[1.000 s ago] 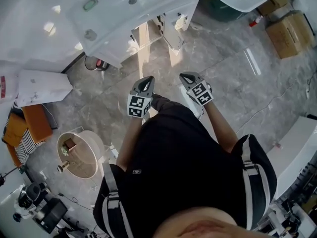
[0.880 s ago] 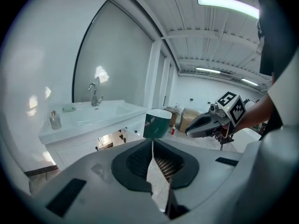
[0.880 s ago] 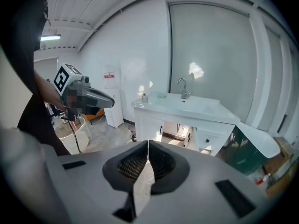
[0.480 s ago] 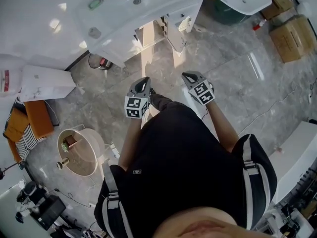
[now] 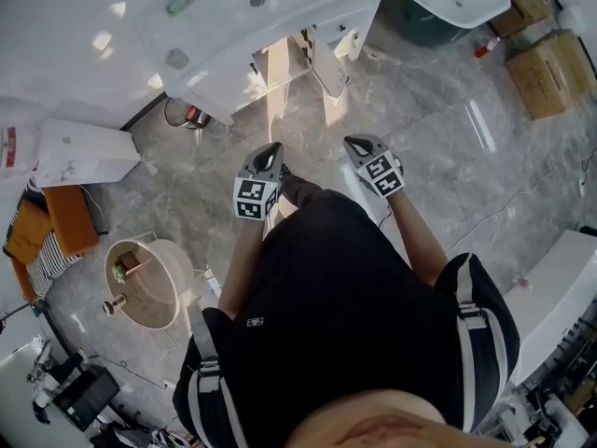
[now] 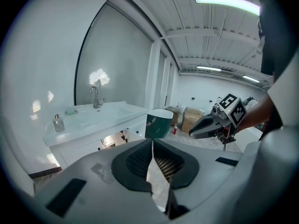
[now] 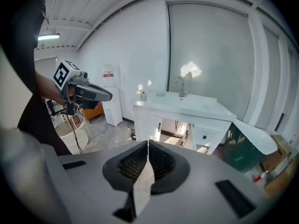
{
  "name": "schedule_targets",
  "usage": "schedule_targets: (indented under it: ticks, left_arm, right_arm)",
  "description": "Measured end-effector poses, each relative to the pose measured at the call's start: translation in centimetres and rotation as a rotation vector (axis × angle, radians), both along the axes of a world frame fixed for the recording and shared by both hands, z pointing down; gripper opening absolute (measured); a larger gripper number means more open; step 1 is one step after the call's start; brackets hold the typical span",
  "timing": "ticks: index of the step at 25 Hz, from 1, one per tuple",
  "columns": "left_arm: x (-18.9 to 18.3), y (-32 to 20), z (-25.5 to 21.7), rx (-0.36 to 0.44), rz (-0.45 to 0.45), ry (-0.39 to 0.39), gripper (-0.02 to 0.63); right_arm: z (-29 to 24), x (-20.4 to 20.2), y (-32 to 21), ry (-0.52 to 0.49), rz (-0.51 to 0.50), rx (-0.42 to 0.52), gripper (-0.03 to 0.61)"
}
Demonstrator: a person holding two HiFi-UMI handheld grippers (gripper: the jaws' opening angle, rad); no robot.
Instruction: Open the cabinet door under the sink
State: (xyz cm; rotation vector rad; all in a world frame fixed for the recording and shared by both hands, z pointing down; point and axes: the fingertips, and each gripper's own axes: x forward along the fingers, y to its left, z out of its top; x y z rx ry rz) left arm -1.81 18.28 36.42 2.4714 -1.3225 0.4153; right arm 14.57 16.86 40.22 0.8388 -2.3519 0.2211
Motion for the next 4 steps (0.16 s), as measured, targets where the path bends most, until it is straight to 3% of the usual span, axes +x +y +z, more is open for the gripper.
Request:
schedule_targets:
  ticks: [4]
  left_arm:
    - [0.16,0.58,-0.15,-0.003,0.005,-0.005,0.021]
  right_arm:
    - [0.32,0.46,0.22,0.004,0.009,-0.005,0.064]
